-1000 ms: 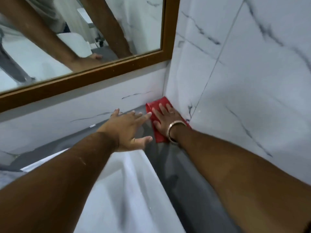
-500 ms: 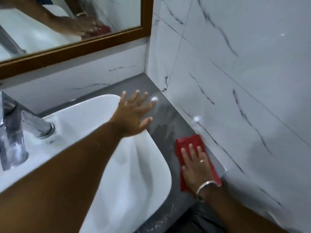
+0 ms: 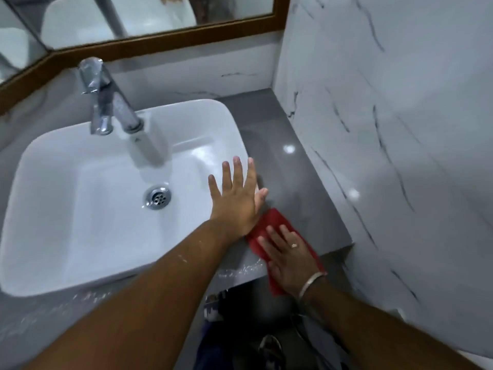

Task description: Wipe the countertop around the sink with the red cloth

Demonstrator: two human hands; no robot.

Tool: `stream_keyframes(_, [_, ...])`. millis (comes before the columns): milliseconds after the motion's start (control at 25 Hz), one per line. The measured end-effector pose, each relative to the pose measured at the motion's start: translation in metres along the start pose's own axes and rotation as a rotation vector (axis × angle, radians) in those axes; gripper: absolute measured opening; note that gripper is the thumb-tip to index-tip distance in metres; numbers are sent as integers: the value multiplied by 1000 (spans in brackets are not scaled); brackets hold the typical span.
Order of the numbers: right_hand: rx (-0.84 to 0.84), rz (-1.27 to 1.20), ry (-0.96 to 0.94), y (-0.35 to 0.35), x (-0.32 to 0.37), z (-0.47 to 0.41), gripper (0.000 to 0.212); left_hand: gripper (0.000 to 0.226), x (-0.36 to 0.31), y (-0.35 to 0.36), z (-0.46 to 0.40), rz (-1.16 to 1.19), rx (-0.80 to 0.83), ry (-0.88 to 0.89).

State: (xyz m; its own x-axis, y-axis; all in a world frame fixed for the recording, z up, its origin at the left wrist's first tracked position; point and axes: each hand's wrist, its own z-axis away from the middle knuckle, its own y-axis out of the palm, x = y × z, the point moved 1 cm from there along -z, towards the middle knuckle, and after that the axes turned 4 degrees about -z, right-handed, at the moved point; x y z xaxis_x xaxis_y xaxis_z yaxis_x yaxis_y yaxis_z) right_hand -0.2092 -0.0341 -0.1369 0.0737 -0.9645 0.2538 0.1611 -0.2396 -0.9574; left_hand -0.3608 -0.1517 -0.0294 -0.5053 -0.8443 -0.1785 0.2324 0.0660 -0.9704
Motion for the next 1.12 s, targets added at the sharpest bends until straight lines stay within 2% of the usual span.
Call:
stream_keyframes(40, [-37,40,-75,-6,-21,3,61,69,14,0,18,9,11,-10])
stream_keyframes(80, [-101,94,-4,-12,-44,4,62,72,36,0,38,-15,12,-12])
stream_keyframes(160, [-237,10,394,-26,-71,8,65,79,99,-3,80,-79,-7,-45])
stream_keyframes(200, [-276,-40,556,-24,-63,9,66,82,135,-6,101,-93,-3,-94])
stream_keyframes(240, [-282,-75,641,-14,-39,5,66,85,169,-10,119,-98,15,-153])
stream_keyframes(280, [-277,-108,627,-1,-1,-4,66,88,199,-15,134,-104,41,-205])
stream_keyframes(320, [-243,-108,522,14,43,-11,66,90,223,-20,145,-120,69,-229])
stream_keyframes(400, [-124,-81,140,36,118,-18,66,95,263,-30,161,-170,107,-198])
stream_keyframes(440, [-51,-70,-15,36,126,-21,65,98,279,-34,167,-201,123,-170])
stream_keyframes(480, [-53,-70,-104,33,112,-23,65,101,293,-39,172,-238,137,-134])
stream_keyframes(520, [-116,-13,-114,32,85,-18,65,103,306,-43,175,-267,143,-92])
stream_keyframes(560, [-149,37,-31,29,51,-11,66,103,316,-46,179,-284,133,-55])
stream_keyframes(640, [-280,43,344,14,-13,8,69,99,323,-48,180,-295,88,-10])
stream_keyframes(720, [-415,-40,622,13,3,8,69,92,323,-44,180,-296,50,3])
stream_keyframes(760, [-434,-65,654,22,46,-3,67,89,321,-43,178,-292,36,2])
stream_keyframes(800, [-418,-108,568,39,109,-13,65,86,324,-42,179,-291,26,-2])
stream_keyframes(840, [-373,-125,391,60,181,-24,66,85,328,-40,179,-300,17,-6])
stream_keyframes(880, [-309,-136,190,77,254,-37,69,84,333,-38,178,-319,11,-8])
stream_keyframes(960, [-137,-142,-99,94,370,-62,74,83,341,-33,178,-339,6,-10])
stream_keyframes(1040, [-43,-91,-242,93,391,-81,66,82,344,-29,177,-321,-15,-7])
stream_keyframes(1120, [-112,-1,-194,79,326,-68,57,82,343,-29,176,-298,-39,-2])
